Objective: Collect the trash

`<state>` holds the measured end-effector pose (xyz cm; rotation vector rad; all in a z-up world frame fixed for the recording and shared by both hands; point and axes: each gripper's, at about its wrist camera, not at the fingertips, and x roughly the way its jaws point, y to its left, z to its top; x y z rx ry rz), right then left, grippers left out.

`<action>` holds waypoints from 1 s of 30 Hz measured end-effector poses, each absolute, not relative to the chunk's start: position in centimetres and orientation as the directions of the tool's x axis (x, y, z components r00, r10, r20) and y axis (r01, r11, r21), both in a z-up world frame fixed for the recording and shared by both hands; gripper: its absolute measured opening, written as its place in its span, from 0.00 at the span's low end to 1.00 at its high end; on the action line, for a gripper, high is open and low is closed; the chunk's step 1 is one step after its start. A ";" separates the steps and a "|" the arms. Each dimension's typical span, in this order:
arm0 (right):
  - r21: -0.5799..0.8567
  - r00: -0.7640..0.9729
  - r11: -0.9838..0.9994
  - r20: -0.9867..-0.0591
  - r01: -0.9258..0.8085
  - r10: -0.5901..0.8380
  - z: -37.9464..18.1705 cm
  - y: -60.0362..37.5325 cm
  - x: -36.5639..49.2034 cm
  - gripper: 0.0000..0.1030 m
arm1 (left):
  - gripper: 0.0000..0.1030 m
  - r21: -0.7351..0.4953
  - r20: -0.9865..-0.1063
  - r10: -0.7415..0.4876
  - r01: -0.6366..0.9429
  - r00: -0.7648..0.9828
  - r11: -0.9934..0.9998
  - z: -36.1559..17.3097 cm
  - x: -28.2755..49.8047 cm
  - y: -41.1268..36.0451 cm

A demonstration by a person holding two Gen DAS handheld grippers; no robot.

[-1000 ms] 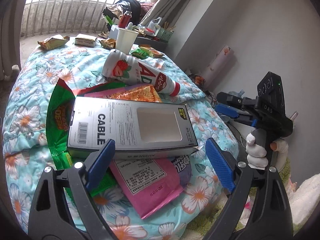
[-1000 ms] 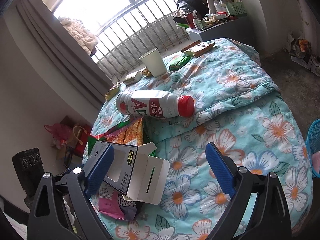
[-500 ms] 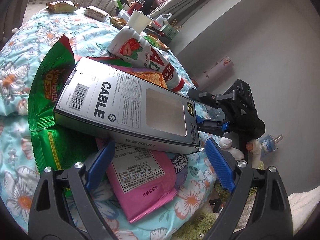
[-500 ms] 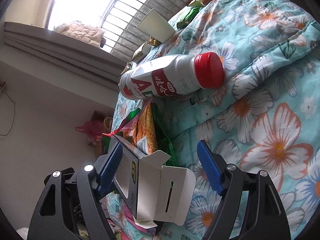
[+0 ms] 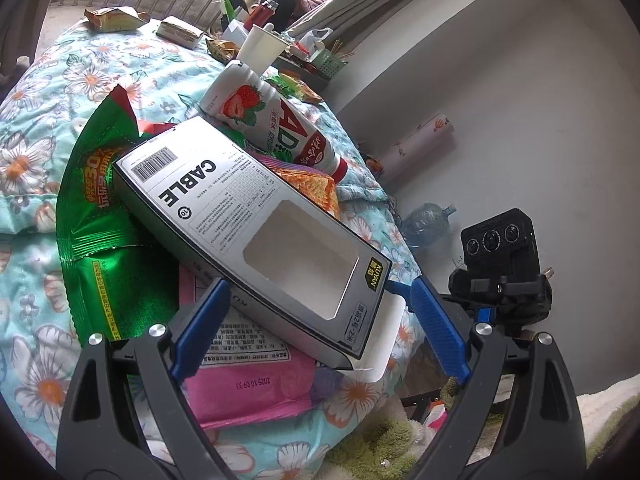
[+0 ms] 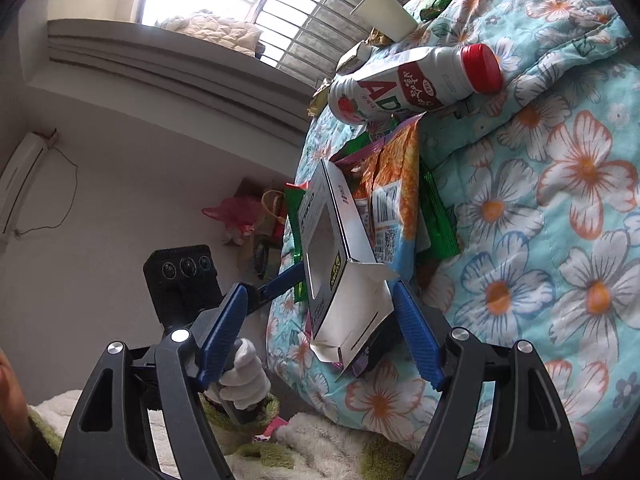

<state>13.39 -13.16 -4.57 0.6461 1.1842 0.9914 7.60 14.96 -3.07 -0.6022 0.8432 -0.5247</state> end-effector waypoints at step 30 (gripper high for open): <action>0.667 0.029 0.505 -0.588 -0.548 0.808 -4.9 -4.7 12.2 0.71 | 0.85 -0.609 -0.688 -0.435 -0.136 0.582 0.781 -2.8 9.5 20.0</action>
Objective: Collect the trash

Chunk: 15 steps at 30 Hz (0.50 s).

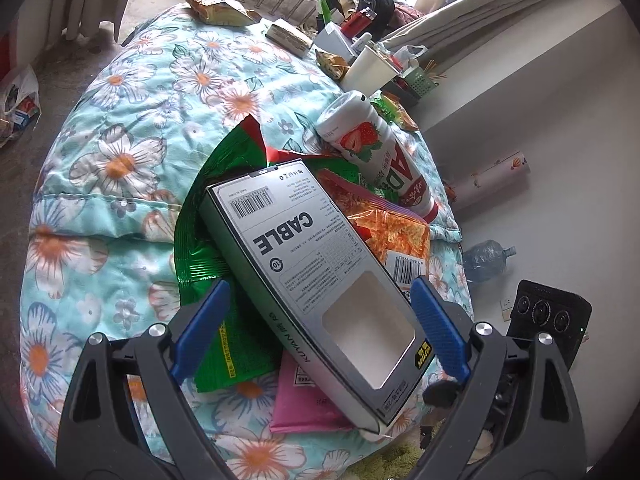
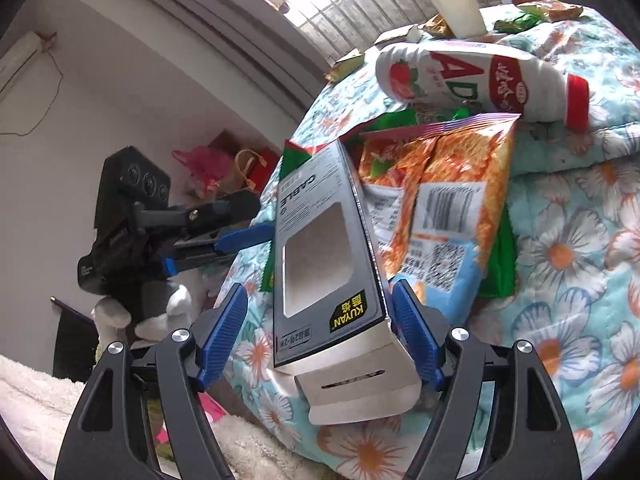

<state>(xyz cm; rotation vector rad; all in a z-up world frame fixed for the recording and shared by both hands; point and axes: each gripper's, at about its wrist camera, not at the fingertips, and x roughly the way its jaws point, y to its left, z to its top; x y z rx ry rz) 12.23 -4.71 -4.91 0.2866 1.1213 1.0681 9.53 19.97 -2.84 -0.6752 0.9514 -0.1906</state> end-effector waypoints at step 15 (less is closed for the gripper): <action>0.686 -0.027 0.460 -0.572 -0.564 0.820 -6.0 -5.0 9.1 0.71 | 0.86 -0.316 -0.835 -0.236 -0.082 0.497 0.945 -3.3 8.5 16.1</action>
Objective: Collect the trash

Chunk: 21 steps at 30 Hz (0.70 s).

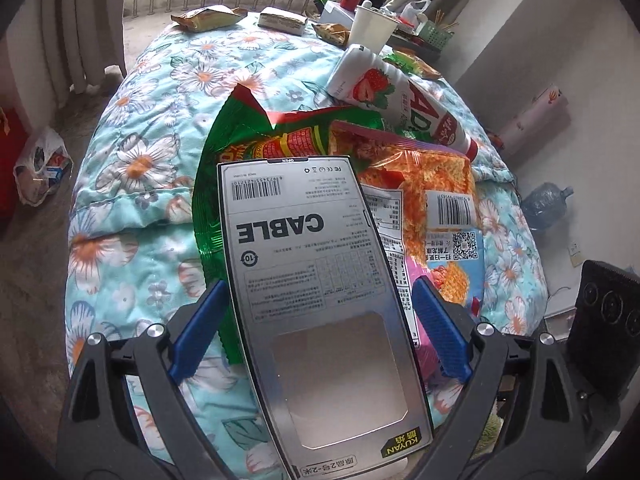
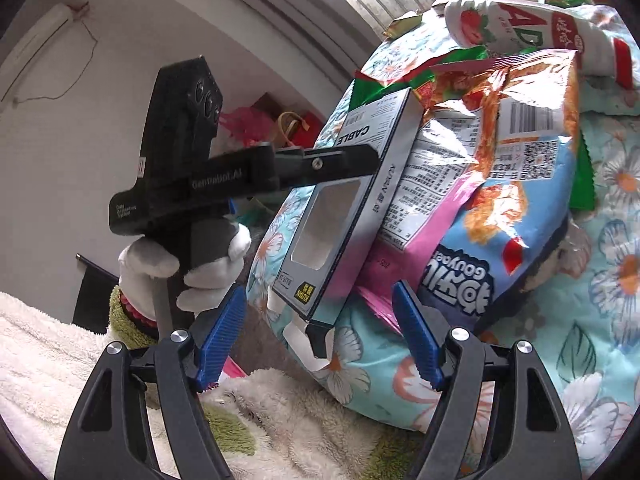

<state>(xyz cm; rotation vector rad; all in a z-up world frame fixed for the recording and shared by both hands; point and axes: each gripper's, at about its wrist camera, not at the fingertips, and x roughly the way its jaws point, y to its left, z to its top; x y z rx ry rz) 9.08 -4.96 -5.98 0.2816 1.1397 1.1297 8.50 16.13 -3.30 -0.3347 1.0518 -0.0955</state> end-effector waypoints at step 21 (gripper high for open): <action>0.227 0.453 0.765 -0.692 -0.603 0.562 2.3 -8.4 26.0 0.78 | 0.85 -0.368 -0.808 -0.291 -0.054 0.512 0.928 -4.4 7.8 16.6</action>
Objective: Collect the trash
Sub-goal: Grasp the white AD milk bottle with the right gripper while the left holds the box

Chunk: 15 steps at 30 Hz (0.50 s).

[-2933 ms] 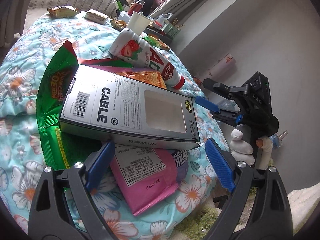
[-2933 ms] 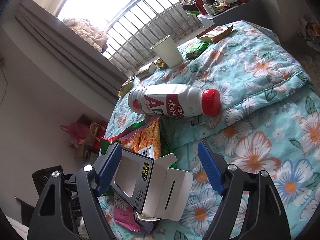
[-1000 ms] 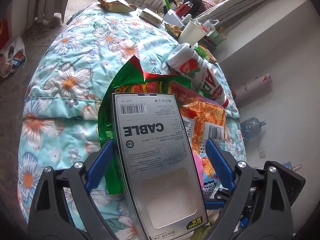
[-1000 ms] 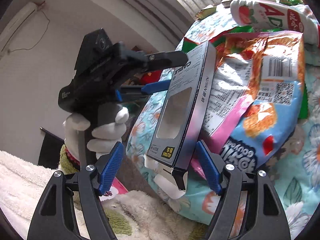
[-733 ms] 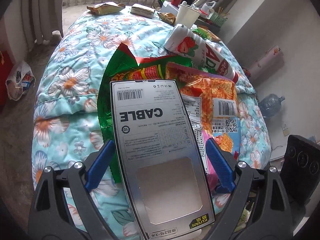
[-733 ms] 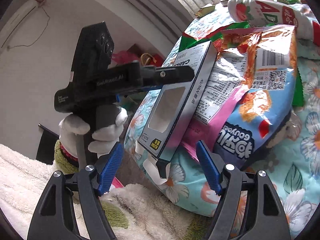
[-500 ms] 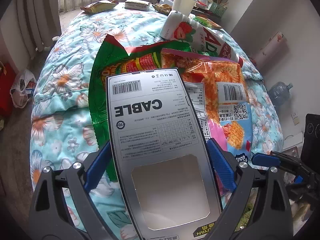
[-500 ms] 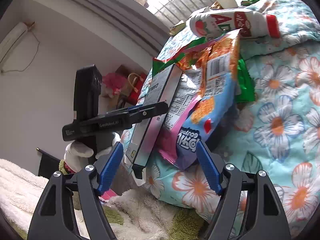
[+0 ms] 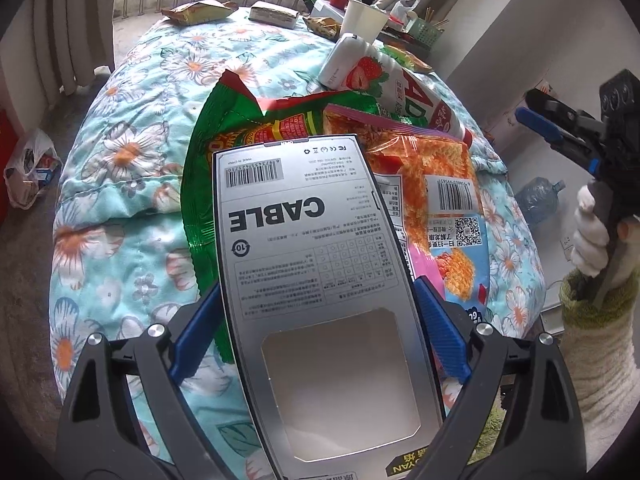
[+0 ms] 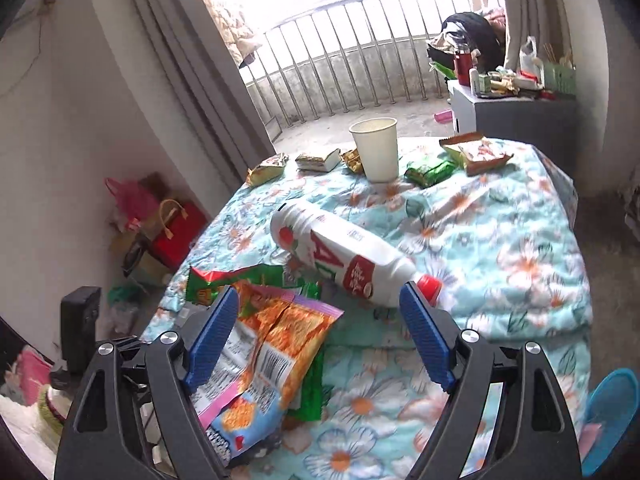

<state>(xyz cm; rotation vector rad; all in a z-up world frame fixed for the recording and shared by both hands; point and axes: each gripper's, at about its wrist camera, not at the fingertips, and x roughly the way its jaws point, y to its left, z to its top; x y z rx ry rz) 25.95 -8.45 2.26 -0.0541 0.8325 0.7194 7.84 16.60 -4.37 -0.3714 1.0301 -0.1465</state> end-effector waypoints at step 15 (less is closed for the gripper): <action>0.026 0.210 0.610 -0.926 -0.792 0.312 -4.7 4.9 34.7 0.78 | 0.85 -0.470 -0.646 -0.395 0.068 0.653 0.880 -1.9 5.2 18.9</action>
